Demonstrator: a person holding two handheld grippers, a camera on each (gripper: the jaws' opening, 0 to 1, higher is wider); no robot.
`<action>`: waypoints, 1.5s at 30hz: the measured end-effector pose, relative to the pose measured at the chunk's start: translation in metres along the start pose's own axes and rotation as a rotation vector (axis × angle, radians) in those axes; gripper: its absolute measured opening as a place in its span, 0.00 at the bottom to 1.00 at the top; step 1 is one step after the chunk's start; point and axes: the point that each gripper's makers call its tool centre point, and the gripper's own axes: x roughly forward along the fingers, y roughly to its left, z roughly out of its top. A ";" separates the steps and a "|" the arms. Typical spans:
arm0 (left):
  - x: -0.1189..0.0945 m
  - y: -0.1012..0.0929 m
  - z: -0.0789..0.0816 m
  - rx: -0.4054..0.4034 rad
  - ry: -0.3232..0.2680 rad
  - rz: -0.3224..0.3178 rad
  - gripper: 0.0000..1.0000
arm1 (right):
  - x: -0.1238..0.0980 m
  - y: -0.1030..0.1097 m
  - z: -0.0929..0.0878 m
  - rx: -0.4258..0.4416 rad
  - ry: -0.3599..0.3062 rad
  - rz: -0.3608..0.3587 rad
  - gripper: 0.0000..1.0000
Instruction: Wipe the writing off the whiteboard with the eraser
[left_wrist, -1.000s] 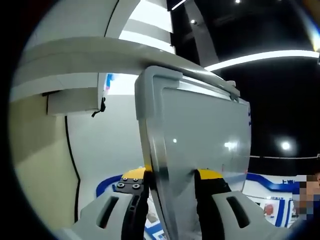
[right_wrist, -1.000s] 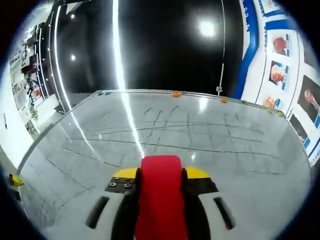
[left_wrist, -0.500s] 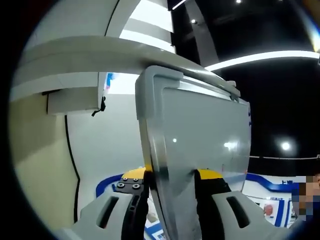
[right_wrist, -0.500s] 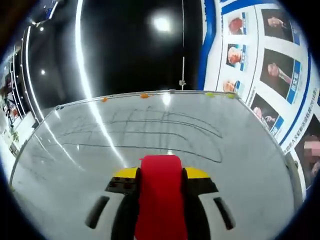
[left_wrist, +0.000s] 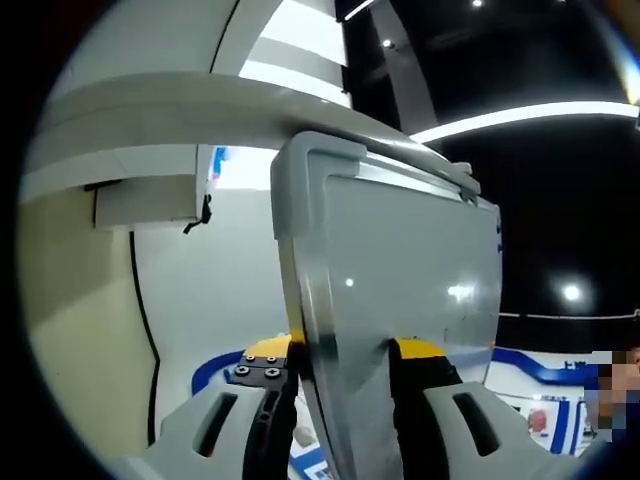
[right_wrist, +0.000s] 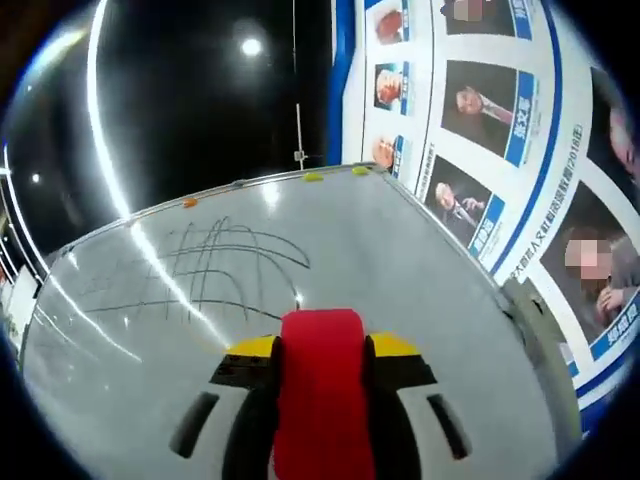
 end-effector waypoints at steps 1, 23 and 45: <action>0.000 0.000 0.000 -0.001 0.000 -0.001 0.39 | 0.005 -0.001 0.004 0.031 -0.011 -0.007 0.28; 0.000 0.000 0.002 -0.009 -0.003 0.005 0.39 | 0.012 0.116 0.005 -0.130 -0.053 0.144 0.28; 0.000 0.001 0.004 -0.014 -0.009 0.017 0.40 | -0.046 0.333 -0.054 -0.508 -0.090 0.551 0.28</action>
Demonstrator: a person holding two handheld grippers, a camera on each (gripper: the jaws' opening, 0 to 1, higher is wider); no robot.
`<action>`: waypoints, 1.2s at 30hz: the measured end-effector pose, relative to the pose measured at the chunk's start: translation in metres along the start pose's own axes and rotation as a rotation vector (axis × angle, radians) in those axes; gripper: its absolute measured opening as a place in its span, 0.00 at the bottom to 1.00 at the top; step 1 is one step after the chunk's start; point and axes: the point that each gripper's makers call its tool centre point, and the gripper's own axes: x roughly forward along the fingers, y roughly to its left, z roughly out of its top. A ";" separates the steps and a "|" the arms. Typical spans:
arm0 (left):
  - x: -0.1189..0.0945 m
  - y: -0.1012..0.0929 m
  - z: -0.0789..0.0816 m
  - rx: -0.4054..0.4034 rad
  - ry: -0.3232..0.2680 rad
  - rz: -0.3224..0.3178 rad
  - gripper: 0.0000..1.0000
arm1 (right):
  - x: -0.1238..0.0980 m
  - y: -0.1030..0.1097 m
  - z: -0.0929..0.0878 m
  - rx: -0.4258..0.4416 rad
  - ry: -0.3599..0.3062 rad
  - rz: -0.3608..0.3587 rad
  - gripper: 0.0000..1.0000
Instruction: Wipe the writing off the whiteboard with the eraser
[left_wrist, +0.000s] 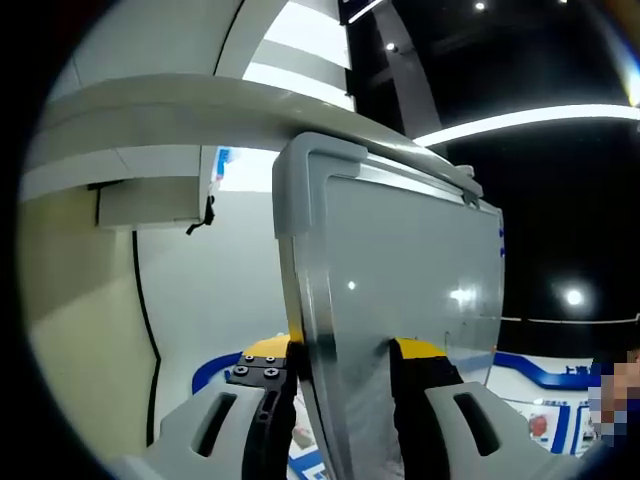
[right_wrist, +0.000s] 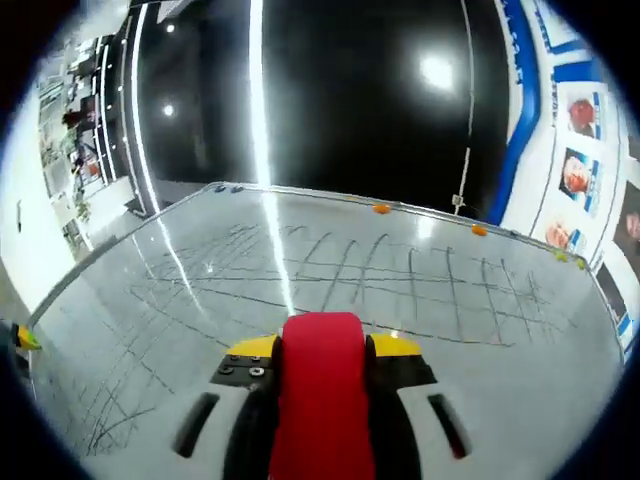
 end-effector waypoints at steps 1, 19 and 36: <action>0.000 0.000 0.000 0.000 0.001 0.000 0.40 | -0.001 -0.001 0.001 -0.022 0.009 0.000 0.28; 0.000 -0.001 -0.003 -0.006 0.025 0.003 0.40 | -0.014 -0.135 -0.017 0.267 0.014 -0.142 0.28; 0.000 -0.001 -0.004 -0.011 0.035 -0.002 0.39 | -0.098 -0.318 -0.082 0.420 0.066 -0.417 0.28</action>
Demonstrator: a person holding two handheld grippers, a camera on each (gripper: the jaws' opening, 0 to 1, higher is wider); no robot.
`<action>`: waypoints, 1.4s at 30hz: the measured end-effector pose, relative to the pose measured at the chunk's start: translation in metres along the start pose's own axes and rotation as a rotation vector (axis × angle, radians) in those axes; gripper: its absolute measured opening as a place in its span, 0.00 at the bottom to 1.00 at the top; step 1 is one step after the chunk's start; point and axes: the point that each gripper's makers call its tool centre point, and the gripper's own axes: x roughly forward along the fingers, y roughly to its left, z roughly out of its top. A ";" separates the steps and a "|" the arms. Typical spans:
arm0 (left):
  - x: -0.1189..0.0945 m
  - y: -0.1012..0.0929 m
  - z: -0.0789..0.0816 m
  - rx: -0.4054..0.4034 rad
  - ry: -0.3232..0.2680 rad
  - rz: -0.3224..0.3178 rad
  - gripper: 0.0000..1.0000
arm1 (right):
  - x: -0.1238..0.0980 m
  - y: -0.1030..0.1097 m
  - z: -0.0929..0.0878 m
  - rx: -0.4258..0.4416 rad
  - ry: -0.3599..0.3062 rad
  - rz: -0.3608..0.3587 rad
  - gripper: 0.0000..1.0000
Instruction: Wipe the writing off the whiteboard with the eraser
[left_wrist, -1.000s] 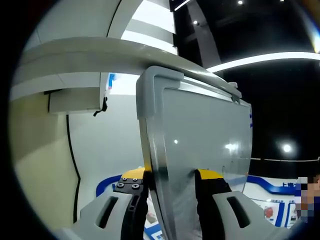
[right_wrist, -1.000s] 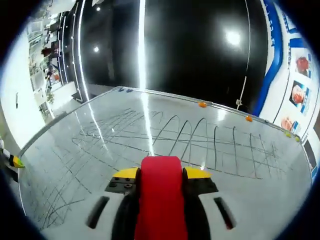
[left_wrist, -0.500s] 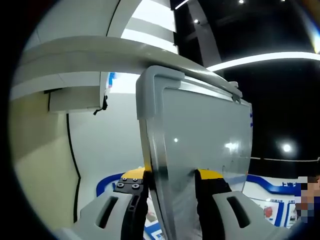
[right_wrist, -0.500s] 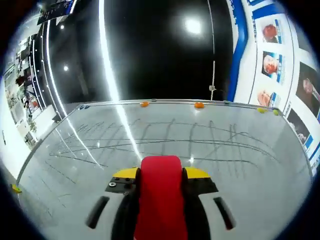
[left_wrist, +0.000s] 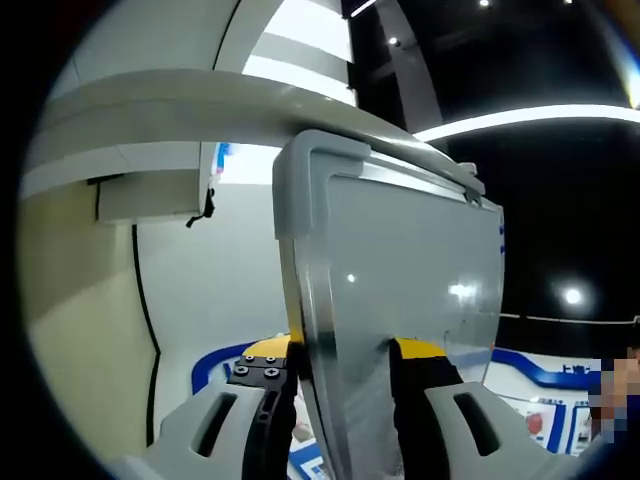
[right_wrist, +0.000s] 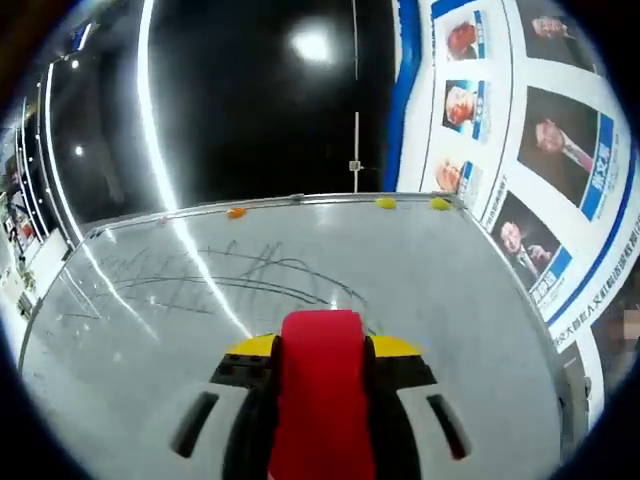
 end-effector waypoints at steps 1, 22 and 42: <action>0.000 0.000 0.000 0.000 0.000 0.000 0.39 | -0.003 -0.011 -0.001 0.023 -0.001 -0.014 0.28; 0.001 0.002 0.001 0.000 -0.007 -0.009 0.39 | 0.006 -0.041 0.006 0.023 0.035 -0.059 0.28; 0.000 -0.001 0.001 0.021 -0.031 -0.019 0.38 | 0.021 0.008 0.017 0.028 -0.077 -0.099 0.28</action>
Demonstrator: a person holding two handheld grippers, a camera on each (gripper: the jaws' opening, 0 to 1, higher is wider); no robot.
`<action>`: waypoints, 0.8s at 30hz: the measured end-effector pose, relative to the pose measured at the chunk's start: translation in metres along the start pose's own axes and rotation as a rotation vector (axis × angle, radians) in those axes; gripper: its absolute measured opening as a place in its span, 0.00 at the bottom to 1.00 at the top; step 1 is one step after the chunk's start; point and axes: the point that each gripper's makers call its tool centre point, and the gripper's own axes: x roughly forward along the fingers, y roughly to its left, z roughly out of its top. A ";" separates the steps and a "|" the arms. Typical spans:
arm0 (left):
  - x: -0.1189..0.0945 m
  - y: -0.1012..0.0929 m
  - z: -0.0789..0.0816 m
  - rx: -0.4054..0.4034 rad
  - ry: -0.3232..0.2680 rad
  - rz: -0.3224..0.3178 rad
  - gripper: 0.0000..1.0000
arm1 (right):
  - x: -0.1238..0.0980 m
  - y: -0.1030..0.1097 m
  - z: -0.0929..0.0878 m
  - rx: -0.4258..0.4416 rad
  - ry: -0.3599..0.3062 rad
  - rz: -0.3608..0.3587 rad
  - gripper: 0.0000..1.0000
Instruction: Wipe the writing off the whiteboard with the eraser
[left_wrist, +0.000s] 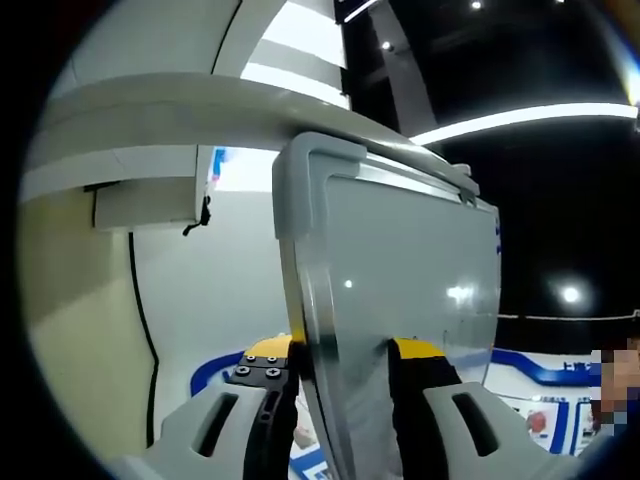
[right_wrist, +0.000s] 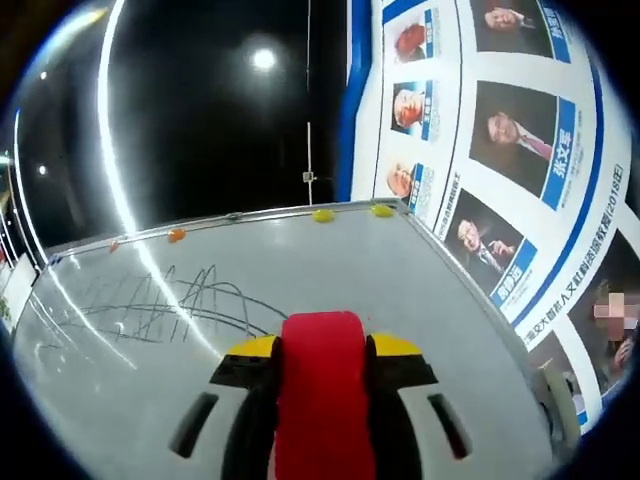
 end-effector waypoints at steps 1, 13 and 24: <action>0.000 0.000 0.000 0.000 0.000 0.000 0.38 | 0.000 0.006 0.000 0.000 -0.005 0.002 0.28; 0.001 0.003 0.004 -0.005 -0.003 0.007 0.39 | -0.004 0.143 -0.006 -0.130 -0.058 0.188 0.28; 0.000 0.003 0.004 -0.008 -0.009 0.006 0.38 | -0.032 0.271 -0.030 -0.207 -0.068 0.341 0.28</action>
